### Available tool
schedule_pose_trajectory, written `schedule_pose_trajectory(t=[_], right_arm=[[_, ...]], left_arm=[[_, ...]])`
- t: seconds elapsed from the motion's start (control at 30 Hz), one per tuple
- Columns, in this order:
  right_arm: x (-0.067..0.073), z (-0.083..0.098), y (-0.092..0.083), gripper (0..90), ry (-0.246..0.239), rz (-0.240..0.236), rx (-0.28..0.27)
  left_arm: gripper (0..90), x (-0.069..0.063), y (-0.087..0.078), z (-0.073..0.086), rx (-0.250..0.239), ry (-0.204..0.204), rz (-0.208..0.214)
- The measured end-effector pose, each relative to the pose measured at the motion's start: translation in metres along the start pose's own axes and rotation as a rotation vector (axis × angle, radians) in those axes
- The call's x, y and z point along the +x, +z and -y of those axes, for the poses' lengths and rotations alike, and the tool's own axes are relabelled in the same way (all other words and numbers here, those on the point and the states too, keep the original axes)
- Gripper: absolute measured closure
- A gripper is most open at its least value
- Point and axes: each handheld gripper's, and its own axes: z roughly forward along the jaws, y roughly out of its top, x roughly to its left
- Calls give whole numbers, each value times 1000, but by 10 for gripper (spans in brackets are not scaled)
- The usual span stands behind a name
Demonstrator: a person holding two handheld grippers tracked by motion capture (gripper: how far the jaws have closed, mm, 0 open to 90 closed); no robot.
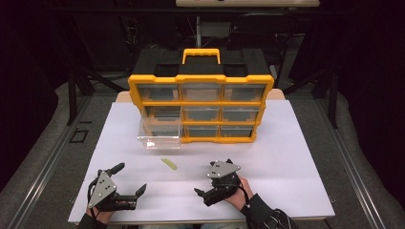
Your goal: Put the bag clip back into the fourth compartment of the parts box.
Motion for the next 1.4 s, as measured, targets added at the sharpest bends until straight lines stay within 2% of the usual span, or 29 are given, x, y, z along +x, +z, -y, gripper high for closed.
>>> schedule_pose_trajectory(t=[0.23,0.7,0.9,1.4], right_arm=[[2,-5,8,0,-2,8,12],[2,-17,29,0,34,16,10],[5,-25,43,0,31,16,30],[9,-35,62,11,27,9,39]], left_arm=[[0,0,0,0,3,-1,3],[0,0,1,0,10,0,5],[0,1,0,0,9,0,4],[0,1,-1,-1,2,0,5]])
